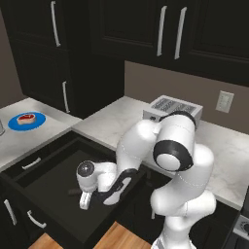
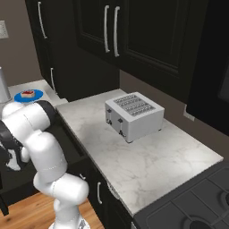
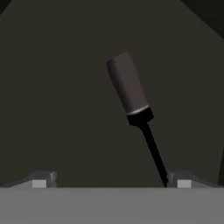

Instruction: Pick up the knife from the drawer and place it on the cutting board. Then place the meat from the plate to the cutting board.

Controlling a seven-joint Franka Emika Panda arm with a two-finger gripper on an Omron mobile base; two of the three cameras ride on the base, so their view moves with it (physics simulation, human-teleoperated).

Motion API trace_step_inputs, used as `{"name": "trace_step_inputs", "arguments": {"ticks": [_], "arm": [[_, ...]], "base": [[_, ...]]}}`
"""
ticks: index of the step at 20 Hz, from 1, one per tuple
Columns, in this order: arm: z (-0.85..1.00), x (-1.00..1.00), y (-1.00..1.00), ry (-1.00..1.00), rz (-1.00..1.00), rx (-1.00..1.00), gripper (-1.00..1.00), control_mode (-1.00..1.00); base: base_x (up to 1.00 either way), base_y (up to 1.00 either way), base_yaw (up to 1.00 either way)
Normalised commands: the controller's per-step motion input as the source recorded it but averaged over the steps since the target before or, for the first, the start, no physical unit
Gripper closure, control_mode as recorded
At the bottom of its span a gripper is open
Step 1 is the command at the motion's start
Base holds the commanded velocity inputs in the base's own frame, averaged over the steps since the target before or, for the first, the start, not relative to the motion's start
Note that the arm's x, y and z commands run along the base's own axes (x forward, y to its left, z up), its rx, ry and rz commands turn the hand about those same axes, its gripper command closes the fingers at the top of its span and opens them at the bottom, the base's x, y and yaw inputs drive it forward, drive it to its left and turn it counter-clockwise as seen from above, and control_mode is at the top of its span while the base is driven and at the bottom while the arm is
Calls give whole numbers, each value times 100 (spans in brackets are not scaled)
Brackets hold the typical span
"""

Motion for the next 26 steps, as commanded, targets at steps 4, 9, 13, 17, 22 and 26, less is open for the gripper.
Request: {"name": "trace_step_inputs", "arguments": {"ticks": [4, 9, 13, 17, 22, 26], "arm": [[-5, 11, 27, -7, 0, 0, -100, -100], [0, 5, 21, -2, 0, 0, -100, -100], [0, 0, 1, 0, 0, 0, -100, -100], [0, 3, 0, 0, 0, 0, -100, -100], [0, 19, 2, 0, -1, 0, -100, -100], [0, 26, 10, 0, -2, 0, -100, -100]], "base": [[0, 0, 0], [0, 0, 0], [0, 0, 0], [0, 0, 0], [0, 0, 0], [0, 0, 0]]}}
